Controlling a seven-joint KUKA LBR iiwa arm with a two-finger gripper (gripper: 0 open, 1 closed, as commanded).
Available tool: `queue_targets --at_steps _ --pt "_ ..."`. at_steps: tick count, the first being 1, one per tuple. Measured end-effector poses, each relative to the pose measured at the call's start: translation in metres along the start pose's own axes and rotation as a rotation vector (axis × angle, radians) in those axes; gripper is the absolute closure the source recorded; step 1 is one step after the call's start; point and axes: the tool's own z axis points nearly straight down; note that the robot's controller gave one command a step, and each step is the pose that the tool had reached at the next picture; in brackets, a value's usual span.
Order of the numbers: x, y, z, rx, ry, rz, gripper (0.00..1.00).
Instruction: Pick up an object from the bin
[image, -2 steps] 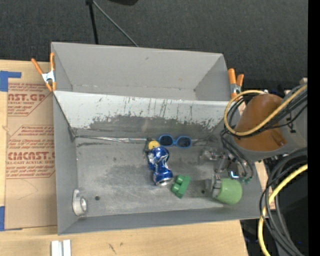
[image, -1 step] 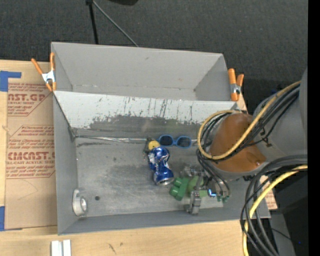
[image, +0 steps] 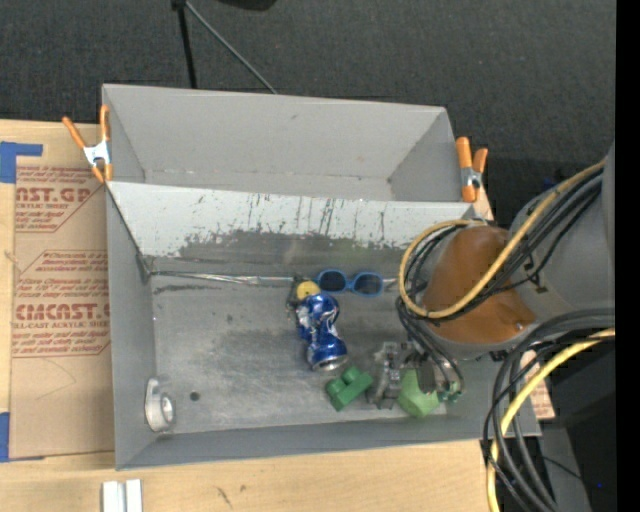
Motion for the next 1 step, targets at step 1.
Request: queue_targets --at_steps 1 --pt "-0.0014 0.0000 -0.0006 0.000 -0.006 0.000 0.00"
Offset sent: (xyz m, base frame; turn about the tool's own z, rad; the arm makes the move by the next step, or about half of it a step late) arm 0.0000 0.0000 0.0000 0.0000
